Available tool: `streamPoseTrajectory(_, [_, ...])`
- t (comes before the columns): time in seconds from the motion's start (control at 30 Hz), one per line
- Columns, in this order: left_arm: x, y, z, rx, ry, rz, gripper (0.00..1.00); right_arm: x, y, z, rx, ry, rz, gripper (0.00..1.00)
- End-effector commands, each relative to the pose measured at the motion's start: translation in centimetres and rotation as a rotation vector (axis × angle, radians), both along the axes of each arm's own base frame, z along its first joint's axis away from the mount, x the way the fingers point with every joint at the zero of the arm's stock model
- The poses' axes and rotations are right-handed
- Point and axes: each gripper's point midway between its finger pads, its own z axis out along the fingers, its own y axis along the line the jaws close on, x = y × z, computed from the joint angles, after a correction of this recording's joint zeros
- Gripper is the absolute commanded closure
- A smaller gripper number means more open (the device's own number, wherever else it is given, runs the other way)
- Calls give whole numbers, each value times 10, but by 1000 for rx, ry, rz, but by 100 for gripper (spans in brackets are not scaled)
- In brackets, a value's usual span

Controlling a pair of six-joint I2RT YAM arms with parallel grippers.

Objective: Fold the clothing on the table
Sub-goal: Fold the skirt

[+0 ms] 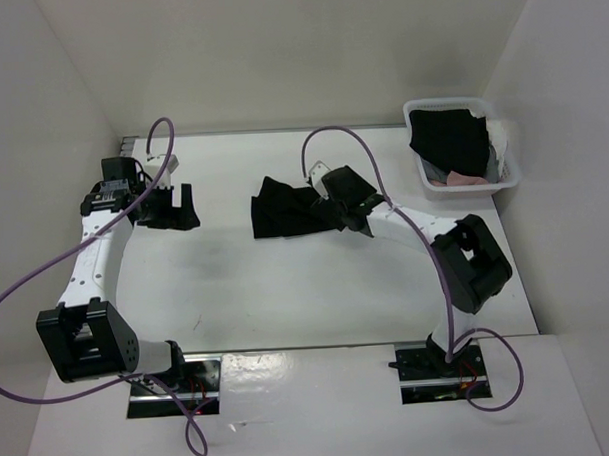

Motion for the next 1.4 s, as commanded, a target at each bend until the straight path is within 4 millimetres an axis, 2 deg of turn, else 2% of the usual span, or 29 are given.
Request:
streamPoseTrajectory(0.0, [2,-4,10,-16,-43,3,0,26,-14,10,-2,-75,-59,2])
streamPoseTrajectory(0.23, [2,-4,8,-16,-43,3,0,38,-16,-5,-15,-56,-77,2])
streamPoseTrajectory(0.43, [2,-4,8,-16,-43,3,0,48,-9,4,2,-72,-70,2])
streamPoseTrajectory(0.5, [0,-4,4,-17,-34,3,0,53,-6,14,13,-89,-71,2])
streamPoseTrajectory(0.53, [0,-4,4,-17,-34,3,0,52,-7,9,3,-73,-70,2])
streamPoseTrajectory(0.6, [0,-4,4,-17,-34,3,0,58,-3,20,18,-96,-71,2])
streamPoseTrajectory(0.63, [0,-4,4,-17,-34,3,0,58,-3,14,12,-86,-70,2])
streamPoseTrajectory(0.7, [0,-4,4,-17,-34,3,0,62,0,16,12,-88,-70,2])
streamPoseTrajectory(0.73, [0,-4,4,-17,-34,3,0,62,0,8,4,-75,-70,2])
streamPoseTrajectory(0.77, [0,-4,4,-17,-34,3,0,64,1,13,10,-84,-70,2])
streamPoseTrajectory(0.83, [0,-4,4,-17,-34,3,0,63,7,2,4,-63,-54,2])
streamPoseTrajectory(0.9, [-1,-4,1,-19,-25,3,0,65,8,5,9,-70,-54,2])
streamPoseTrajectory(1.13, [-1,-4,1,-19,-25,3,0,61,11,-5,-6,-47,-44,2])
streamPoseTrajectory(1.37, [1,-4,2,-17,-34,3,0,70,15,-6,-8,-67,-46,2])
